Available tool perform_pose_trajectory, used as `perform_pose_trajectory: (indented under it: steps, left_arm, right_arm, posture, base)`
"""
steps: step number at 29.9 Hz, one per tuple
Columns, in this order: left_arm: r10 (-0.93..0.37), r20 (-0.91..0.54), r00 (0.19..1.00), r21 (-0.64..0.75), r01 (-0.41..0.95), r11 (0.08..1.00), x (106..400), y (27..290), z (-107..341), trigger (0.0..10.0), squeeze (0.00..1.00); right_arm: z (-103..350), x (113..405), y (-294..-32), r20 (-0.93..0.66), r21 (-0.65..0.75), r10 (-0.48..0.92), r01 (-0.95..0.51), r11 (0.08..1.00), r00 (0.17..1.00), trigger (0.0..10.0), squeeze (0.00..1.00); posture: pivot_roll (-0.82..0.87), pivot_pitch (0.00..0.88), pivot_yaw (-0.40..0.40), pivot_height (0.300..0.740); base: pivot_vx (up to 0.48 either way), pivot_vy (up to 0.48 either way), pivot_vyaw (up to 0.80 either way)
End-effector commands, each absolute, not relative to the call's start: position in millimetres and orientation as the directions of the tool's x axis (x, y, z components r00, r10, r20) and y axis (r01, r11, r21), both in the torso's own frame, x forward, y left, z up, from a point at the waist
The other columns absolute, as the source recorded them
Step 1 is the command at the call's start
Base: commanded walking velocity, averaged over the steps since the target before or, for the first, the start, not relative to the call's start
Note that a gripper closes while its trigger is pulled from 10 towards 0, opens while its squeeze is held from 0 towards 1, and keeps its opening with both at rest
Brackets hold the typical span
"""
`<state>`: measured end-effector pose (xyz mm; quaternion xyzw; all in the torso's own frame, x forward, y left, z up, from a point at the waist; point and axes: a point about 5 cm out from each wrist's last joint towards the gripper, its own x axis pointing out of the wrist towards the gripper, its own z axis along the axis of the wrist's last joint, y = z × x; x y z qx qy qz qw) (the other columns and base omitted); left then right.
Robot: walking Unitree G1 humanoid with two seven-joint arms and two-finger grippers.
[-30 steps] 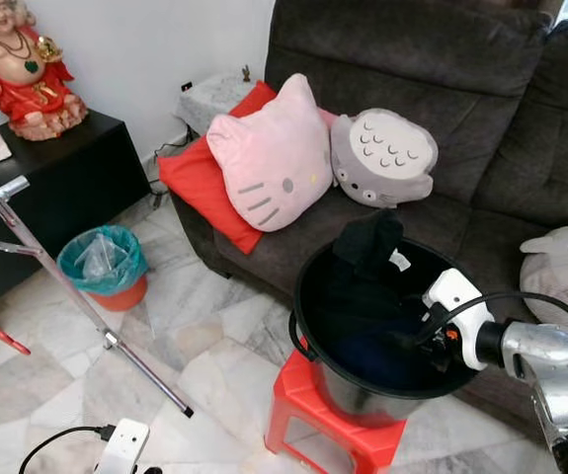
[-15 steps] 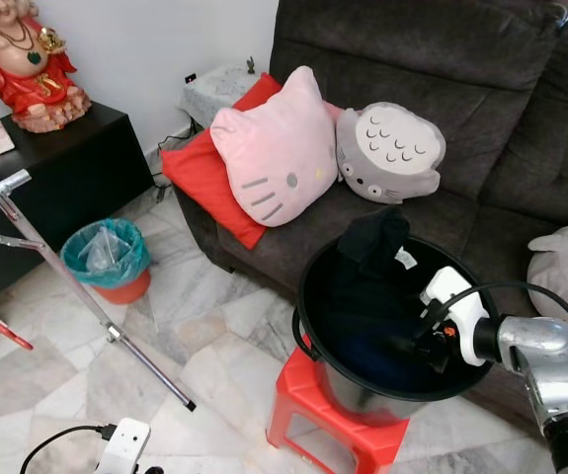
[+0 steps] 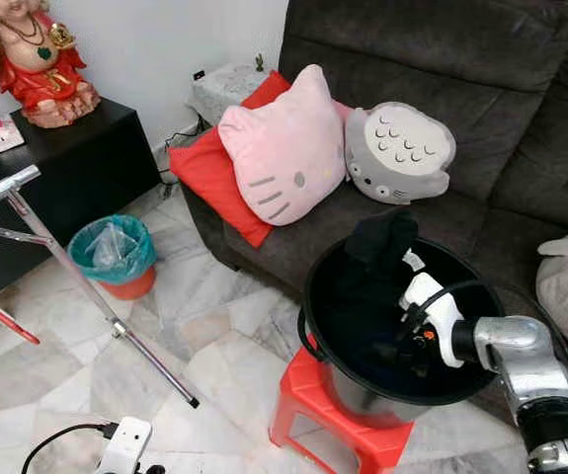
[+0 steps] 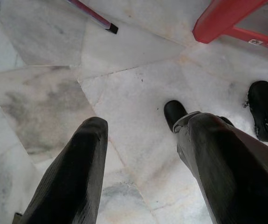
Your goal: Hang hanger
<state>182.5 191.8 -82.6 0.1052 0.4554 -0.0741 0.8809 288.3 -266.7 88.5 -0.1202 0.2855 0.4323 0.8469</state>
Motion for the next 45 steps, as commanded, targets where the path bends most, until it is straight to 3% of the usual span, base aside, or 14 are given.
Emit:
perform_pose_trajectory:
  steps: [1, 9, 10, 11, 13, 32, 45]
  left_arm:
    - [-0.027, -0.826, 0.563, 0.117, 0.22, 0.968, 179, 195, -84, 10.0, 0.0]
    - [-0.028, -0.829, 0.559, 0.118, 0.223, 0.968, 177, 196, -85, 10.0, 0.0]
    - [-0.027, -0.829, 0.559, 0.118, 0.223, 0.968, 177, 196, -85, 10.0, 0.0]
    - [-0.027, -0.829, 0.558, 0.119, 0.224, 0.967, 177, 196, -85, 10.0, 0.0]
    - [-0.028, -0.83, 0.558, 0.12, 0.226, 0.967, 176, 196, -85, 10.0, 0.0]
    - [-0.016, -0.836, 0.549, 0.135, 0.234, 0.963, 173, 197, -87, 10.0, 0.0]
    - [-0.006, -0.835, 0.551, 0.15, 0.237, 0.96, 174, 199, -86, 10.0, 0.0]
  right_arm:
    - [84, 289, -265, -0.606, 0.038, 0.654, -0.805, 0.592, 0.452, 10.0, 0.0]
    - [72, 286, -269, -0.669, 0.003, 0.596, -0.8, 0.6, 0.444, 10.0, 0.0]
    - [72, 287, -270, -0.664, -0.006, 0.588, -0.79, 0.613, 0.462, 9.2, 0.0]
    - [72, 288, -270, -0.66, -0.011, 0.583, -0.783, 0.622, 0.473, 9.2, 0.0]
    - [72, 291, -273, -0.66, -0.049, 0.553, -0.763, 0.645, 0.509, 0.0, 0.0]
    - [69, 296, -272, -0.651, -0.11, 0.513, -0.738, 0.665, 0.559, 0.0, 0.0]
    - [77, 301, -267, -0.532, -0.131, 0.531, -0.684, 0.718, 0.659, 0.0, 0.0]
  posture:
    - [-0.13, 0.049, 0.068, 0.74]
    - [-0.13, 0.037, 0.068, 0.74]
    - [-0.13, 0.035, 0.068, 0.74]
    - [-0.13, 0.035, 0.068, 0.74]
    - [-0.13, 0.028, 0.067, 0.74]
    - [-0.13, 0.011, 0.071, 0.74]
    - [-0.12, 0.0, 0.074, 0.74]
  base:
    - [0.0, 0.0, 0.0]
    - [0.0, 0.0, 0.0]
    - [0.0, 0.0, 0.0]
    - [0.0, 0.0, 0.0]
    - [0.0, 0.0, 0.0]
    - [0.0, 0.0, 0.0]
    - [0.0, 0.0, 0.0]
